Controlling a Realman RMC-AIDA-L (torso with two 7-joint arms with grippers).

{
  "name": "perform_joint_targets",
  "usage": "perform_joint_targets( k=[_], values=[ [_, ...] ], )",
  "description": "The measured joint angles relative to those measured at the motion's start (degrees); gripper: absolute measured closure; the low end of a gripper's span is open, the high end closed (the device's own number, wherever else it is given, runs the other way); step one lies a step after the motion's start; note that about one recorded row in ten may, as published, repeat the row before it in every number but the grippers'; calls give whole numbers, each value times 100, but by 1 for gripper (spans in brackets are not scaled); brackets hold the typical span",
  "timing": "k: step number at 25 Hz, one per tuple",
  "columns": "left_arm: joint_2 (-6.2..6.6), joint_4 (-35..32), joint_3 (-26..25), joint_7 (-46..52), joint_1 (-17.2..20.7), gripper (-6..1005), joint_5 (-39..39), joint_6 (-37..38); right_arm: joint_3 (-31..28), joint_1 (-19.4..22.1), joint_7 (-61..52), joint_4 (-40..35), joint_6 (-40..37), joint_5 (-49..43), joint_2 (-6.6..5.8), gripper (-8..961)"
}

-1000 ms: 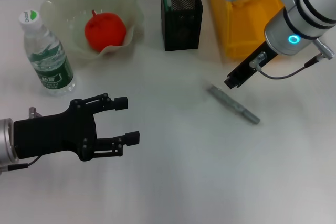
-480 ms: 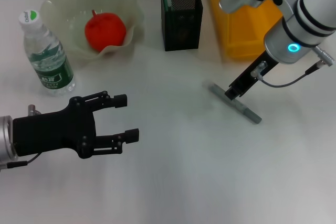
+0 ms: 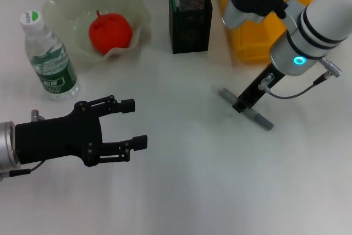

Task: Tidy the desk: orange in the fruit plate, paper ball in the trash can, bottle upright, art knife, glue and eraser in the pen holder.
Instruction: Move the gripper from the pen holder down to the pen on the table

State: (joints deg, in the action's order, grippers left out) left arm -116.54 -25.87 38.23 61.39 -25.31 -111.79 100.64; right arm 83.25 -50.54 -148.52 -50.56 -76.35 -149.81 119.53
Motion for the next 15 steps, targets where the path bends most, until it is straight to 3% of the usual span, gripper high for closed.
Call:
perform_joint_targets(
  k=[15],
  values=[
    [-8,3,0,-21,9,156,-1,0,87,-13,-1,227,228,5,7,677]
  ],
)
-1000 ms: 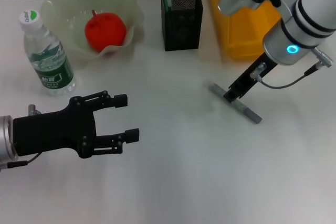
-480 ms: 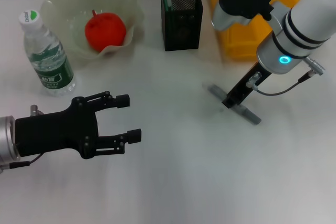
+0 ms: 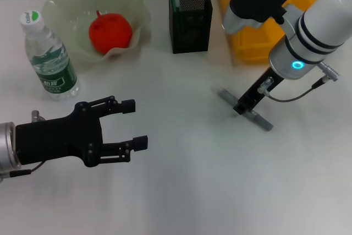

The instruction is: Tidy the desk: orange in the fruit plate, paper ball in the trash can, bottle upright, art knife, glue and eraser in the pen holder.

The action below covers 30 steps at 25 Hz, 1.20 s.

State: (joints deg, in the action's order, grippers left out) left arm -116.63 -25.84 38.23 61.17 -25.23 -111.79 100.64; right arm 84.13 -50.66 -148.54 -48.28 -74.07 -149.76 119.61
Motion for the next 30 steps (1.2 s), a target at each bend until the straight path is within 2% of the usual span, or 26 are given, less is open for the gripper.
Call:
perform_joint_targets(
  k=[25,27,30],
  values=[
    [0,-5,0,11,3,155,0,33,-18,-55,1,145,42,-1,1,780],
    [0,-7,0,13,11,155,0,38,-59,24,27,-80,-23,79,-6,791],
    [0,-9,0,14,21,156,0,40,-143,377,275,-865,-238,499,-36,808]
  ],
)
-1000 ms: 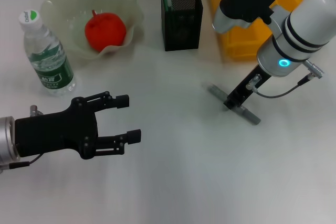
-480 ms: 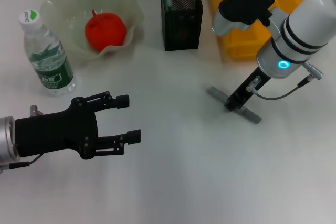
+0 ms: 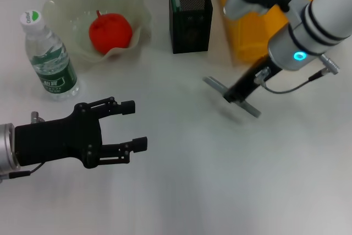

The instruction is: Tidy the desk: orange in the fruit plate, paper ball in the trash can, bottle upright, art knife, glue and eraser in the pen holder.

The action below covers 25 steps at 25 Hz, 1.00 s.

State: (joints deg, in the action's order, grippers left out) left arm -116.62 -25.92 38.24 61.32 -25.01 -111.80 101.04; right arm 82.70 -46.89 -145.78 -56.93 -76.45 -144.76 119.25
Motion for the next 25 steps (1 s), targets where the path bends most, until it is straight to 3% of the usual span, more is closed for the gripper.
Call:
perform_joint_targets(
  k=[6,11,16,20,25],
  values=[
    [-5,-1,-8,-22,6,156,0,4,-741,909,1319,-1298,-92,1398,5,816],
    [-28,-1,-18,-35,12,156,0,4,-1607,1376,3387,-887,294,3615,-4,818],
    [-37,-1,-18,-42,14,156,0,3,-2378,1160,5446,615,581,5198,-14,820],
    [-50,-1,-18,-103,23,155,0,0,-2732,590,7207,2108,1337,6116,-18,821],
    [-57,-1,-18,-129,24,156,1,-6,-2695,117,7822,2794,2107,6350,6,823]
  ],
)
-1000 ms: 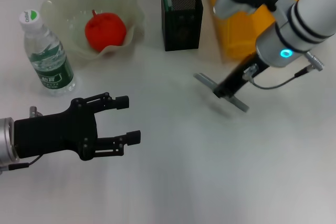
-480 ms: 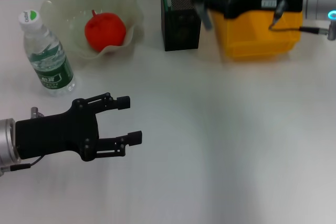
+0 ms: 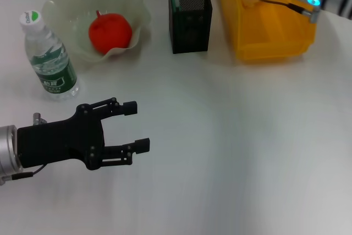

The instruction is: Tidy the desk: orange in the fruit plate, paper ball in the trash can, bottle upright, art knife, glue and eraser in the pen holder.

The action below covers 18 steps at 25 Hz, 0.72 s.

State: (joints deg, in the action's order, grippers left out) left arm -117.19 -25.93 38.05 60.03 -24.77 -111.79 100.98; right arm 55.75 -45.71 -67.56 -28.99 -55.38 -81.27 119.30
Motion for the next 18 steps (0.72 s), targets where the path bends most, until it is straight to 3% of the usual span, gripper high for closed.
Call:
perform_joint_targets(
  k=[2,7,18],
  values=[
    [0,1,0,-11,0,156,0,0,8,-301,309,421,477,30,21,823],
    [-9,9,0,-59,-9,156,0,1,18,-606,613,893,1083,114,33,812],
    [-16,4,3,-74,-31,155,0,24,6,-720,547,1161,1275,136,49,743]
  ],
)
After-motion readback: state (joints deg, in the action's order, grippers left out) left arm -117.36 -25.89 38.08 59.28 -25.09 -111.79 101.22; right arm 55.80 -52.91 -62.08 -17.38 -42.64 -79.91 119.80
